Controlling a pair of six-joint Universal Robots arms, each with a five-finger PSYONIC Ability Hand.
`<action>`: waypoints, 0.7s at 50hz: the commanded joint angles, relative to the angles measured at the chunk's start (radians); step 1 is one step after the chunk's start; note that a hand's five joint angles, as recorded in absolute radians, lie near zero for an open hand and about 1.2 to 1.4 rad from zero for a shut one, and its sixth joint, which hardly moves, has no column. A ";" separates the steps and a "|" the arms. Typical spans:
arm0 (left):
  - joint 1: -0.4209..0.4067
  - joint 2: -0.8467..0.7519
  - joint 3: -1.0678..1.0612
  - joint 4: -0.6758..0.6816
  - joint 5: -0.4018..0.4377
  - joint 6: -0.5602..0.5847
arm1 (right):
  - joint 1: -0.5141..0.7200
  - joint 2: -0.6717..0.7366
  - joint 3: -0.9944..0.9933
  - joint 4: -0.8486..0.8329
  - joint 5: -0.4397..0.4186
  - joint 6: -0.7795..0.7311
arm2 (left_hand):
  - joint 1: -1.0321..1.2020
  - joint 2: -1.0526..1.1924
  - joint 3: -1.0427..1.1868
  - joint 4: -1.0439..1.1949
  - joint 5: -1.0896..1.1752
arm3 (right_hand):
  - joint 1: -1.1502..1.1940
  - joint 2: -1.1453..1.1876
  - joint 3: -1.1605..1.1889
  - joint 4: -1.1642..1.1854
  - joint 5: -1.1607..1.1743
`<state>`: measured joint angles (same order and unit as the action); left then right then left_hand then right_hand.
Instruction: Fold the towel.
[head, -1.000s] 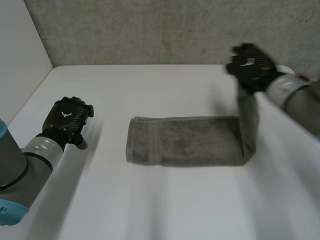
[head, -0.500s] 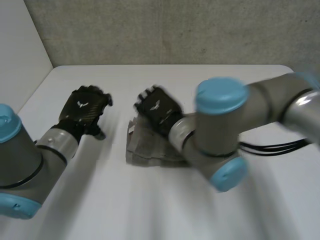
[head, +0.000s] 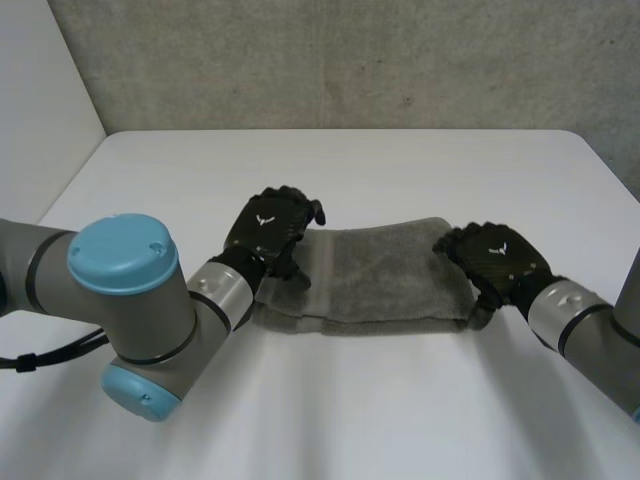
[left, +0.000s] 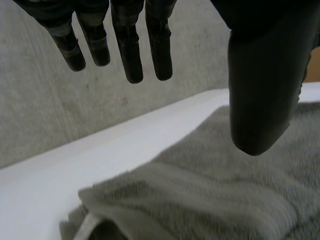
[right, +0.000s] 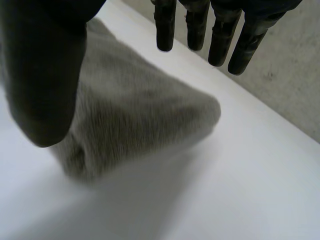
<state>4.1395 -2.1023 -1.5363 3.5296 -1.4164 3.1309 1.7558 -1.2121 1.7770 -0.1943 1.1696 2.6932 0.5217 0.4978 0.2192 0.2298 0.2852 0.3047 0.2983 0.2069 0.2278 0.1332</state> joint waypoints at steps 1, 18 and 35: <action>0.016 -0.042 -0.018 -0.001 -0.001 0.003 | -0.022 0.069 0.030 -0.056 -0.002 -0.033 | -0.062 -0.038 -0.045 -0.055 0.000 | 0.103 0.110 -0.032 -0.053 0.100; 0.002 -0.065 -0.104 -0.034 -0.036 0.021 | -0.039 0.072 0.016 -0.059 -0.042 -0.032 | -0.062 -0.038 -0.045 -0.055 0.000 | 1.091 1.098 -0.032 -0.053 1.088; 0.005 0.186 -0.304 -0.080 -0.039 0.018 | 0.160 0.016 -0.255 0.056 -0.036 -0.033 | -0.070 -0.047 -0.045 -0.055 -0.008 | 1.092 1.098 -0.032 -0.053 1.089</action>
<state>4.1313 -2.0118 -1.8022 3.4600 -1.4550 3.1510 1.8095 -1.2227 1.6397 -0.2112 1.1293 2.6653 0.5051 0.4855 0.2192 0.2297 0.2851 1.2318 1.2539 0.2069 0.2278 1.1211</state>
